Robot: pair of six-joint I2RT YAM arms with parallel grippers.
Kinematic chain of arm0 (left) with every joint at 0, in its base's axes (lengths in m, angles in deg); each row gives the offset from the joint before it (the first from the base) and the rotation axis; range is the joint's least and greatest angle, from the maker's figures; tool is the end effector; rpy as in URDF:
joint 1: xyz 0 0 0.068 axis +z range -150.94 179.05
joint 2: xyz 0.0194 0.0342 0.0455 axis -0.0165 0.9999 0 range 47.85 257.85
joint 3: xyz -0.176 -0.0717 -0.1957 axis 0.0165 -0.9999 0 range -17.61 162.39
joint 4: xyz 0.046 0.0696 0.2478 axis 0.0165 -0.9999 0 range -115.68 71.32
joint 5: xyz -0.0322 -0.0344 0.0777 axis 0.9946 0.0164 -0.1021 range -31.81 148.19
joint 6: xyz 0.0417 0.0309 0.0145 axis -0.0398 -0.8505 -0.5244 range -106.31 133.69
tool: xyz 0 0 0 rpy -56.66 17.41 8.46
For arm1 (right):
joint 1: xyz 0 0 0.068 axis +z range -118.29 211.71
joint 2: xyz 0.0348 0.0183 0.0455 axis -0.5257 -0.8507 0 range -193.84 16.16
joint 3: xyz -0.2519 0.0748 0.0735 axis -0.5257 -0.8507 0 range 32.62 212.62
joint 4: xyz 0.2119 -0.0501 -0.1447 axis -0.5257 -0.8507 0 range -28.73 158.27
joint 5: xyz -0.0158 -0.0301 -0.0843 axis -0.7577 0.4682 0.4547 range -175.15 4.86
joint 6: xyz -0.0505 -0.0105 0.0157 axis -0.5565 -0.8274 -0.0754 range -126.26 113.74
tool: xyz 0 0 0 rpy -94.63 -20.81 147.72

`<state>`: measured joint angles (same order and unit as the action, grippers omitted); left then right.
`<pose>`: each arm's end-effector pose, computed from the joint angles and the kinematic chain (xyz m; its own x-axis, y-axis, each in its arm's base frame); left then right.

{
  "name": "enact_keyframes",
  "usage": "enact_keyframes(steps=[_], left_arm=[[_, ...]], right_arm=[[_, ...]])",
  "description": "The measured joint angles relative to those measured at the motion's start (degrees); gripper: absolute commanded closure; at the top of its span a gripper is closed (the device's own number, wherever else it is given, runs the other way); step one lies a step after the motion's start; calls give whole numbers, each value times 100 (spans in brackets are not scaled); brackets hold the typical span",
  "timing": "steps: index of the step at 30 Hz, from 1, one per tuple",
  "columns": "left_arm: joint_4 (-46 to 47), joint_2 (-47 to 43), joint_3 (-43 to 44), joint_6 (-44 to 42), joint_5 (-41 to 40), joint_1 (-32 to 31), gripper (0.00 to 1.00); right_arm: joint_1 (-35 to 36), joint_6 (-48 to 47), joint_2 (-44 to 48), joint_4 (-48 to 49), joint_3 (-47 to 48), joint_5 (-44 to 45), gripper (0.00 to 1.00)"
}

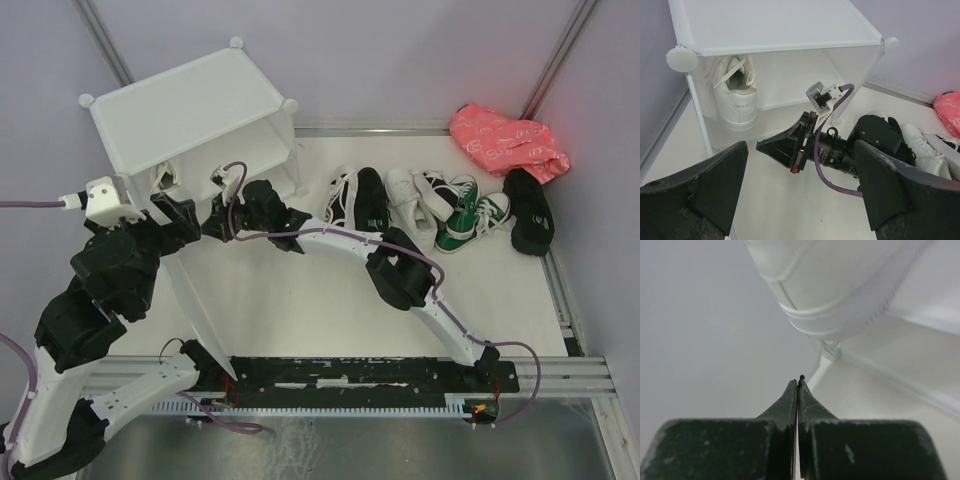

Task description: Place and organize the shoes in the shoe cabinet

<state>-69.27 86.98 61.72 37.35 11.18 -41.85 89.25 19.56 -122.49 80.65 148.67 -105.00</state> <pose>0.0625 -0.0197 0.4664 -0.0858 -0.2877 -0.9539 -0.1438 0.9509 -0.2739 0.2975 0.4901 0.2301 -0.5094 -0.0377 -0.8597 -0.8345 0.2657 0.4828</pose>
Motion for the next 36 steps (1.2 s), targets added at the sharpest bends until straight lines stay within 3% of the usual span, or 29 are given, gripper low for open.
enact_keyframes(steps=[9,21,36], left_arm=[[105,66,-28,-59,-2,0,7],[199,-26,-133,-229,-11,0,7],[291,-44,-190,-229,-46,0,7]], right_arm=[[20,487,-422,463,1152,-262,100],[109,586,-1937,404,3226,538,100],[173,494,-2282,649,3576,1657,100]])
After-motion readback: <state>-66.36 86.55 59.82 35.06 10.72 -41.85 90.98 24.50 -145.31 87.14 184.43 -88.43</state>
